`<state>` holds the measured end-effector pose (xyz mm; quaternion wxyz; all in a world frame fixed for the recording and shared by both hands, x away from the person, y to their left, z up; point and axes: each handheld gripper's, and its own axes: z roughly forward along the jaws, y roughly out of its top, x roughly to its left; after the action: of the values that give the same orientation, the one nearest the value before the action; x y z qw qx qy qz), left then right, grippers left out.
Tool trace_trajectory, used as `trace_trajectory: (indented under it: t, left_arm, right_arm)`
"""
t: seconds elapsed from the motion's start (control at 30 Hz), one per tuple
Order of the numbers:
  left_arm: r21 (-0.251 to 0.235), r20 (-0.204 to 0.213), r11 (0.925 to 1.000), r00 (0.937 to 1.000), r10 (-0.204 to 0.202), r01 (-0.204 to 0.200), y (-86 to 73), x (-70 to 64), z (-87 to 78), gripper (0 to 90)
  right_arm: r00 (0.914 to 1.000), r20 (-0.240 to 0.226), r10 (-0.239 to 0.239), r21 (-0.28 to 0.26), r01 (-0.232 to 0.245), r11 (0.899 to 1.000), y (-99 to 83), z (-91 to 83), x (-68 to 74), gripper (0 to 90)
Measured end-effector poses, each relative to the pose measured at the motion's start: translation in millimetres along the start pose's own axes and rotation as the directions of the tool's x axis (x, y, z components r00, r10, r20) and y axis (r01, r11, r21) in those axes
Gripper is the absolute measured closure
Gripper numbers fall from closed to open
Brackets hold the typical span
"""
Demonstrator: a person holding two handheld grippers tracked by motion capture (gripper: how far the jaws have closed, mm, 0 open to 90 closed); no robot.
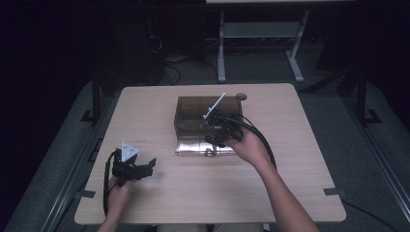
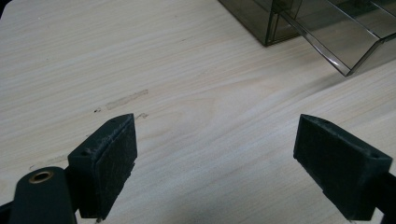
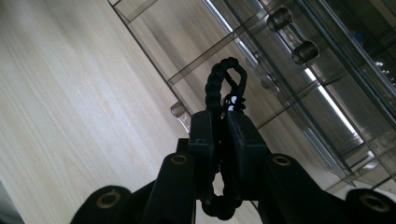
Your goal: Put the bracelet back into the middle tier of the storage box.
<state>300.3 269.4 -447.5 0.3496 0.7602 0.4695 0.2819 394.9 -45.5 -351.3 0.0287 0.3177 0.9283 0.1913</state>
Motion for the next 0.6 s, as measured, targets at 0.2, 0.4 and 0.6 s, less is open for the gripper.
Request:
trace_trajectory:
  t: [0.2, 0.4, 0.6]
  left_arm:
    - [-0.001, 0.002, 1.0000, 1.0000, 0.002, -0.002, 0.0, -0.4, -0.1, 13.1]
    - [0.000, 0.003, 1.0000, 1.0000, 0.006, -0.006, 0.0, -0.7, -0.2, 13.1]
    - [0.000, 0.003, 1.0000, 1.0000, -0.004, 0.004, -0.1, -0.8, 0.0, 13.1]
  right_arm:
    - [1.0000, 0.004, -0.004, 0.011, 0.004, 1.000, 6.3, 4.4, 0.8, 80.2]
    - [0.9999, 0.010, -0.006, 0.029, 0.006, 1.000, 10.1, 13.1, 1.5, 80.3]
    - [1.0000, 0.008, -0.001, 0.036, 0.001, 0.999, 13.8, 18.3, -0.4, 80.5]
